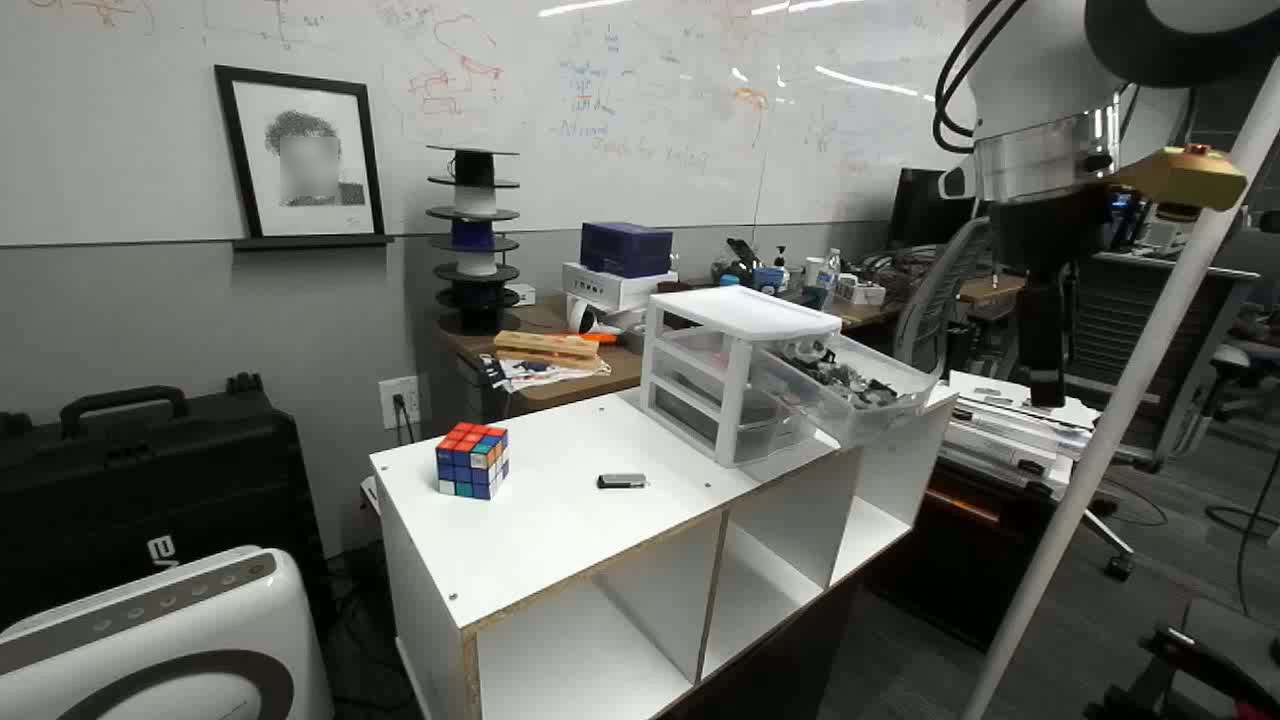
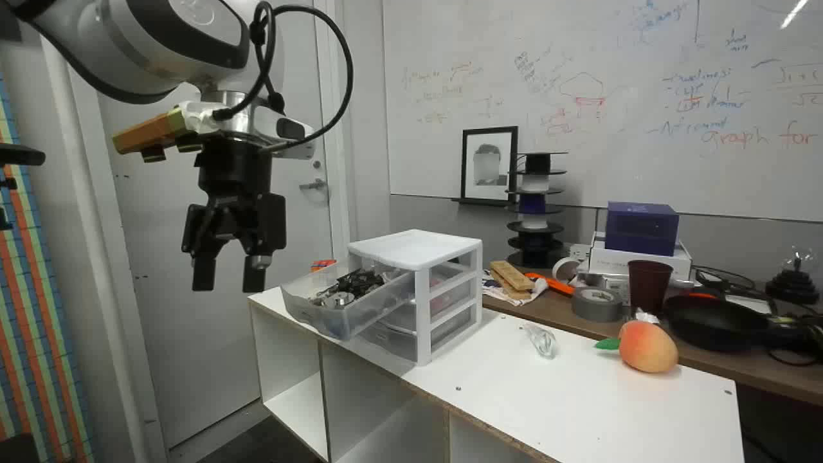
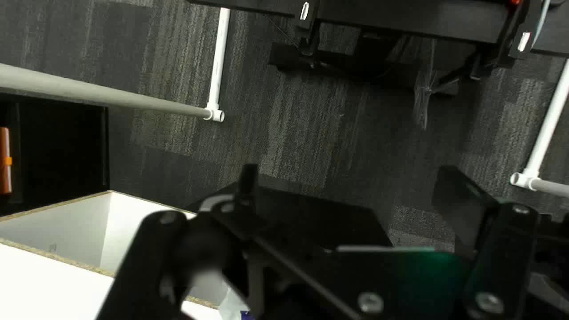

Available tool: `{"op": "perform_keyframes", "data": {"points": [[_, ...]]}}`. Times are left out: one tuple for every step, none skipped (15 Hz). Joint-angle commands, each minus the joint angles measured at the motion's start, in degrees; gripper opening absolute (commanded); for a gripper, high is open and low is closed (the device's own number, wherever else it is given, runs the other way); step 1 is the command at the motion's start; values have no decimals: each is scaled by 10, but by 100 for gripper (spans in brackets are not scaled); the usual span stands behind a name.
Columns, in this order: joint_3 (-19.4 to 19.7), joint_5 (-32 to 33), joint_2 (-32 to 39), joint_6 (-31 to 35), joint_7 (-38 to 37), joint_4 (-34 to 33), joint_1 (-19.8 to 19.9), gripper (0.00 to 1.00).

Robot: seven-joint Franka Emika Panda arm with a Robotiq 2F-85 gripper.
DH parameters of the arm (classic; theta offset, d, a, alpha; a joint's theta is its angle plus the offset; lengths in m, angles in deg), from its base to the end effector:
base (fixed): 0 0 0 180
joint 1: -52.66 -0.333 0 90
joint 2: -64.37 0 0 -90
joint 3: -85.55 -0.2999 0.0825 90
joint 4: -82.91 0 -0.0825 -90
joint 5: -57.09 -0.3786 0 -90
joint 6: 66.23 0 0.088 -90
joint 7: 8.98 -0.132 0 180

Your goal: Put the usb and the transparent package inside the drawer and close it

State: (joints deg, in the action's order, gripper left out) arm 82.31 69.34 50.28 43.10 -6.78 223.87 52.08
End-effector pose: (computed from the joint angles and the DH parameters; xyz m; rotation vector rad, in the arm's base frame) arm 0.4053 0.0061 0.3323 2.8865 0.2948 -0.4449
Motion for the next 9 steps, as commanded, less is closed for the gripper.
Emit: {"op": "perform_keyframes", "data": {"points": [[4, 1, 0, -2, -1, -3, -5, 100], [4, 1, 0, -2, -1, -5, -4, 100], [4, 1, 0, -2, -1, -6, -4, 100], [4, 1, 0, -2, -1, -7, -4, 100], [4, 1, 0, -2, -1, -7, -4, 100], [4, 1, 0, -2, -1, -7, -4, 100], [4, 1, 0, -2, -1, -7, -4, 100], [4, 1, 0, -2, -1, -7, -4, 100], [4, 1, 0, -2, -1, -7, -4, 100]]}}
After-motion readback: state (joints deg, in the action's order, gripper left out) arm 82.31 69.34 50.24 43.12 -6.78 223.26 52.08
